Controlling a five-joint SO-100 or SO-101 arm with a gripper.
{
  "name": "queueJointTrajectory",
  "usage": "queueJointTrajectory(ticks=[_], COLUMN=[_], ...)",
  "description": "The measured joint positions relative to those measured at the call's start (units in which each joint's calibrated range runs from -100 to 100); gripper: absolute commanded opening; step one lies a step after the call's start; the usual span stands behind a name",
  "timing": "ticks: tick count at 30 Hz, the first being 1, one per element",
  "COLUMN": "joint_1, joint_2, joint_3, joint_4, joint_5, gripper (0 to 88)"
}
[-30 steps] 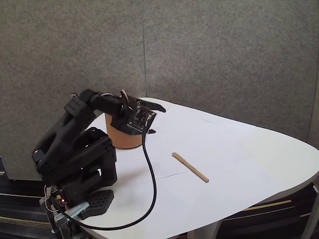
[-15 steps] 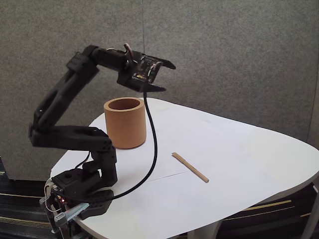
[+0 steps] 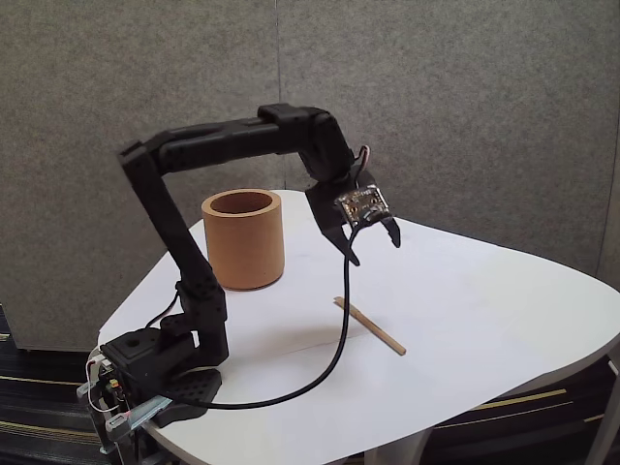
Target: Grab the pen and put it in the pen holder.
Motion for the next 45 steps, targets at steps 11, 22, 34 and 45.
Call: queueJointTrajectory(ticks=[11,22,34,45], joint_1=[0.66,1.54,2.13,1.98], joint_2=[18.2,24.72,27.35,27.35], joint_3=[0.0,-2.62,-10.2,-10.2], joint_4=[0.0,0.0,0.08,0.08], joint_5=[-0.24,-0.1,4.84,9.23], gripper=[28.0,27.6,27.9,27.9])
